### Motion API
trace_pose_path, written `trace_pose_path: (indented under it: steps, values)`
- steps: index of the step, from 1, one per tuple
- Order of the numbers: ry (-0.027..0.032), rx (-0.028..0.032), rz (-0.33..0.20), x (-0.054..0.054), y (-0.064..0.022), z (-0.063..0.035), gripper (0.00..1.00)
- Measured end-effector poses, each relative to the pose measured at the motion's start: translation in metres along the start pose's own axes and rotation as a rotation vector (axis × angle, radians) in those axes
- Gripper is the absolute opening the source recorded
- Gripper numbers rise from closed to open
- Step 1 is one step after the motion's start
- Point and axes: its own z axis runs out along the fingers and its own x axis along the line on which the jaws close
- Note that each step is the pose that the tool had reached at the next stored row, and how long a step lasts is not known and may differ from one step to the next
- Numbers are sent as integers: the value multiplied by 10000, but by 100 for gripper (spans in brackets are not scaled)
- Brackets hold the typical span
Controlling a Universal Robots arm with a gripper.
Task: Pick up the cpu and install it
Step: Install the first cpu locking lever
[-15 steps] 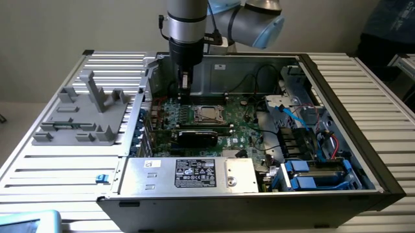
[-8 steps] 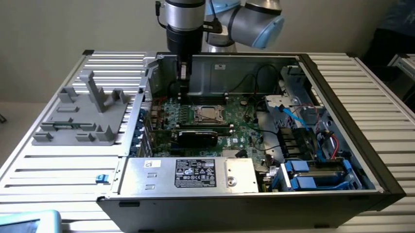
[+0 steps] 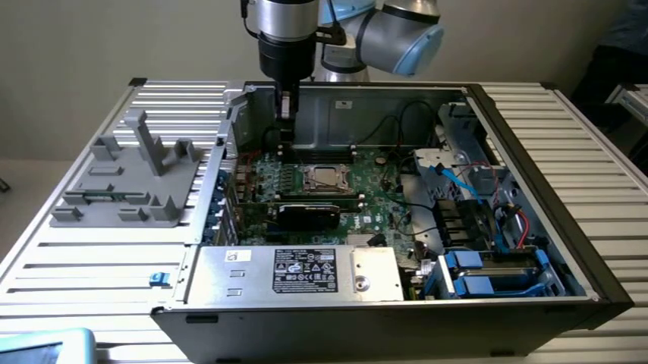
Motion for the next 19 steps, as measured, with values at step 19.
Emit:
trace_pose_path:
  steps: [19]
  values:
    - [68,-50,1253,0,0,0,11]
